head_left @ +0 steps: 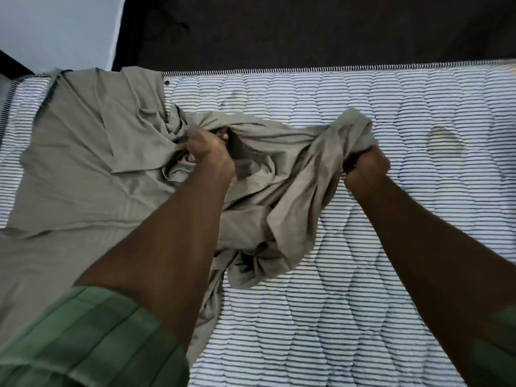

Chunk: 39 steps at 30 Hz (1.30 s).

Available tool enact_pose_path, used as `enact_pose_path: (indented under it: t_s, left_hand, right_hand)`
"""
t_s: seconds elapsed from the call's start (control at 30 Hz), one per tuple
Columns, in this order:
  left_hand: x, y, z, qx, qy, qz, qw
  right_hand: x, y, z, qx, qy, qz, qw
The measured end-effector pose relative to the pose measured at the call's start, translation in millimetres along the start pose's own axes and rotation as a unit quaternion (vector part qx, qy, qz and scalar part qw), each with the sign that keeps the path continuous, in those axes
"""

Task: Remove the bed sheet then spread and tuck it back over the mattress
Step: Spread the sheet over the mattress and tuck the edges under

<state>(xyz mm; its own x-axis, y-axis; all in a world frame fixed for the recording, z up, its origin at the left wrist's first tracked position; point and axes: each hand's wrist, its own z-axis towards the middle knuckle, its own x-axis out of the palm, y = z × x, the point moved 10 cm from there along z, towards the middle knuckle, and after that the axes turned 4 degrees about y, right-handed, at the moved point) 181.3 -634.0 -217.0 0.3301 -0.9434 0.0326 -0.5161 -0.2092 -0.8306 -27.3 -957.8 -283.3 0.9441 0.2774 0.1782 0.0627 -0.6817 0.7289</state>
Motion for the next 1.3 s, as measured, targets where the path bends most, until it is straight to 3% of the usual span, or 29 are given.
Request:
enact_pose_path:
  t_s: [0.03, 0.1, 0.17, 0.23, 0.27, 0.37, 0.43, 0.5, 0.57, 0.6, 0.63, 0.67, 0.7, 0.8, 0.87, 0.97, 1.03, 1.1, 1.17, 1.2, 1.3]
  left_hand:
    - [4.0, 2.9, 4.1, -0.012, 0.005, -0.068, 0.998]
    - [22.5, 6.7, 6.2, -0.021, 0.045, -0.109, 0.993]
    - [44.5, 13.1, 6.5, -0.034, 0.124, -0.057, 0.990]
    - [52.3, 19.7, 8.7, -0.040, 0.145, 0.017, 0.988]
    - [54.3, 21.0, 8.7, -0.057, 0.144, 0.038, 0.987]
    - [64.8, 24.5, 3.1, -0.070, 0.171, 0.172, 0.968]
    - [81.2, 39.5, -1.0, -0.031, 0.257, 0.351, 0.900]
    - [89.7, 53.9, -3.8, 0.083, 0.312, 0.542, 0.775]
    - [92.3, 79.7, -11.0, 0.135, 0.361, 0.640, 0.665]
    - [90.0, 93.9, -13.7, 0.149, 0.373, 0.694, 0.598]
    - [88.4, 103.0, -15.3, 0.167, 0.368, 0.734, 0.546]
    - [88.2, 107.4, -15.5, 0.184, 0.358, 0.749, 0.526]
    - [90.1, 106.1, -19.0, 0.202, 0.348, 0.741, 0.537]
    - [92.5, 98.6, -23.2, 0.186, 0.300, 0.655, 0.668]
    - [89.9, 84.8, -25.0, 0.186, 0.218, 0.611, 0.738]
    - [77.5, 63.5, -20.7, 0.158, 0.109, 0.575, 0.796]
    - [71.1, 54.9, -14.2, 0.159, 0.081, 0.540, 0.822]
    - [65.6, 48.4, -16.1, 0.191, 0.084, 0.499, 0.841]
    - [60.0, 48.6, -25.8, 0.238, 0.111, 0.499, 0.826]
    - [57.4, 51.3, -32.9, 0.264, 0.121, 0.536, 0.793]
    - [37.6, 61.0, -59.8, 0.348, 0.110, 0.648, 0.668]
  right_hand:
    - [-2.4, -4.9, -0.7, 0.027, 0.003, 0.082, 0.996]
    - [-3.8, -15.2, -1.4, 0.072, 0.071, 0.072, 0.992]
    - [-0.2, -36.5, -13.0, 0.127, 0.172, -0.051, 0.975]
    - [6.1, -56.4, -28.5, 0.154, 0.232, -0.132, 0.951]
    - [9.0, -59.1, -29.1, 0.150, 0.238, -0.177, 0.943]
    - [-10.4, -45.4, 14.3, 0.108, 0.131, -0.310, 0.935]
    - [-10.6, -27.4, 38.1, 0.107, 0.130, -0.360, 0.918]
    - [-6.9, 13.4, 60.9, 0.043, 0.117, -0.449, 0.885]
    - [-2.0, 98.3, 65.5, -0.125, -0.003, -0.464, 0.877]
    - [-9.7, 132.7, 58.0, -0.165, -0.088, -0.391, 0.901]
    - [-12.7, 160.2, 47.6, -0.204, -0.152, -0.350, 0.902]
    - [-17.0, 179.7, 43.4, -0.221, -0.189, -0.337, 0.896]
    - [-18.0, 196.1, 40.6, -0.251, -0.224, -0.370, 0.866]
    - [-2.9, 177.6, 41.8, -0.250, -0.150, -0.450, 0.844]
    - [1.2, 138.7, 31.5, -0.281, -0.106, -0.534, 0.791]
    - [6.7, 61.6, -34.4, -0.369, -0.058, -0.593, 0.713]
    - [11.3, -0.6, -98.0, -0.430, 0.065, -0.580, 0.689]
    - [12.0, -76.8, -139.2, -0.409, 0.216, -0.646, 0.607]
    - [-1.3, -129.4, -157.0, -0.405, 0.308, -0.706, 0.493]
    - [-8.9, -138.7, -158.0, -0.431, 0.332, -0.714, 0.441]
    - [-23.8, -130.8, -145.2, -0.471, 0.352, -0.734, 0.339]
